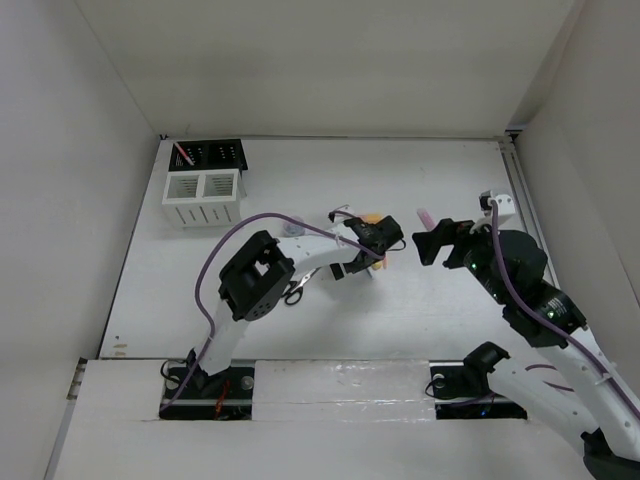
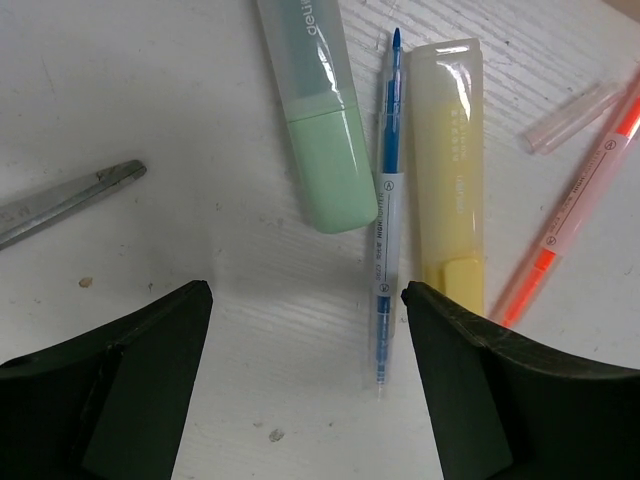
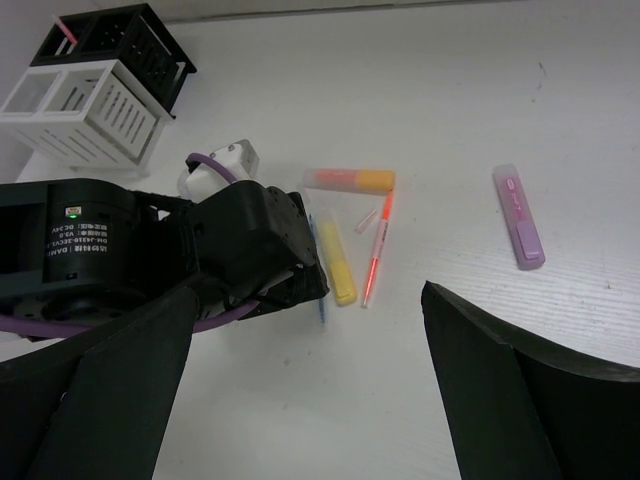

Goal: Sort the stationery into containers
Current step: Grab a piece of stationery with the left arm

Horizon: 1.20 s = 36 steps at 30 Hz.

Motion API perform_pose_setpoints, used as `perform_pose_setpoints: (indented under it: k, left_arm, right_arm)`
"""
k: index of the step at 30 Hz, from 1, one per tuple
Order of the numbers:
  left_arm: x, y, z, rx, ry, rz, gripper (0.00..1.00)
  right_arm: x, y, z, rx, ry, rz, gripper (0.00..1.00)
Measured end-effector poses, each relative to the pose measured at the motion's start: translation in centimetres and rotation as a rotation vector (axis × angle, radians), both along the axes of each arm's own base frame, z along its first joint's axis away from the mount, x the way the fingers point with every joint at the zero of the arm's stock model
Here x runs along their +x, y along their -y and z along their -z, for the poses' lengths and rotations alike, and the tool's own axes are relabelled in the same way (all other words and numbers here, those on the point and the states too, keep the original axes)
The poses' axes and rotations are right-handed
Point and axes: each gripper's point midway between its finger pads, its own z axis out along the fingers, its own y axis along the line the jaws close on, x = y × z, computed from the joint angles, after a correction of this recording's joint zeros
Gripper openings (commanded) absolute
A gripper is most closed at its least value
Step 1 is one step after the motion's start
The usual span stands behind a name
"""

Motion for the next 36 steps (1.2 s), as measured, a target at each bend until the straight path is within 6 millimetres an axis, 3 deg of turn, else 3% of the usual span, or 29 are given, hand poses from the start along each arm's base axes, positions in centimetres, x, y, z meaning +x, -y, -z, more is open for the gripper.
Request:
perform_pose_setpoints:
  k: [12, 22, 31, 36]
  left_arm:
    - [0.3, 0.2, 0.5, 0.027, -0.008, 0.0, 0.75]
    - [0.1, -0.1, 0.7, 0.044, -0.018, 0.001, 0.58]
    - [0.0, -0.3, 0.9, 0.068, -0.028, 0.017, 0.34]
    - [0.0, -0.3, 0.9, 0.072, -0.031, 0.025, 0.27]
  right_arm:
    - [-0.4, 0.1, -0.3, 0.011, 0.013, -0.009, 1.0]
    - [-0.8, -0.1, -0.4, 0.027, 0.02, -0.027, 1.0]
    - [-1.3, -0.3, -0.7, 0.06, 0.038, -0.043, 1.0]
    - [-1.4, -0.3, -0.8, 0.065, 0.041, -0.045, 1.0]
